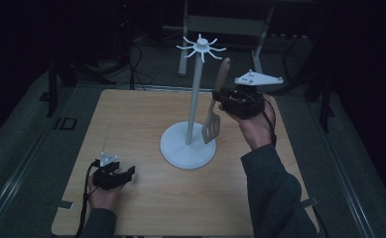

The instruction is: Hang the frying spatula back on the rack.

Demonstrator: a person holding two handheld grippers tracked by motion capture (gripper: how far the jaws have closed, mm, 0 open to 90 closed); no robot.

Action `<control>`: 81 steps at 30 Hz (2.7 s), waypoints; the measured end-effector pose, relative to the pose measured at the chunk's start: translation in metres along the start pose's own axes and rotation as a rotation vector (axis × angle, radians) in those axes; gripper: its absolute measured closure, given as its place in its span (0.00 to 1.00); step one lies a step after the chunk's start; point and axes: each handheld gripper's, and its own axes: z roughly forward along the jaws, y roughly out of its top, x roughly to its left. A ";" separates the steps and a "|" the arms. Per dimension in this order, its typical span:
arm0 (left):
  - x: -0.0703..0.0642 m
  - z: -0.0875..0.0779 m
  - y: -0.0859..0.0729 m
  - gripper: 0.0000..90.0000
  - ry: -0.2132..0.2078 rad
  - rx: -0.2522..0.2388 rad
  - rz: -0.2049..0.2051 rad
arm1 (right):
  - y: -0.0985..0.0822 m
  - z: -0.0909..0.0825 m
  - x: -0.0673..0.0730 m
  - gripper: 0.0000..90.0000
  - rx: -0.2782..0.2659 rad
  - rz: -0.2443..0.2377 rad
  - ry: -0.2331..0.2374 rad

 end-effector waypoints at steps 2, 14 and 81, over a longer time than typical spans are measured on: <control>0.000 0.000 0.000 0.37 0.000 0.001 0.000 | 0.001 0.001 -0.002 0.83 0.000 0.004 0.000; 0.000 0.000 0.000 0.37 0.000 0.000 0.003 | 0.009 0.003 0.002 0.83 0.014 -0.023 0.014; 0.000 0.001 0.000 0.37 0.002 0.001 0.003 | -0.005 0.013 -0.004 0.30 0.096 -0.087 -0.024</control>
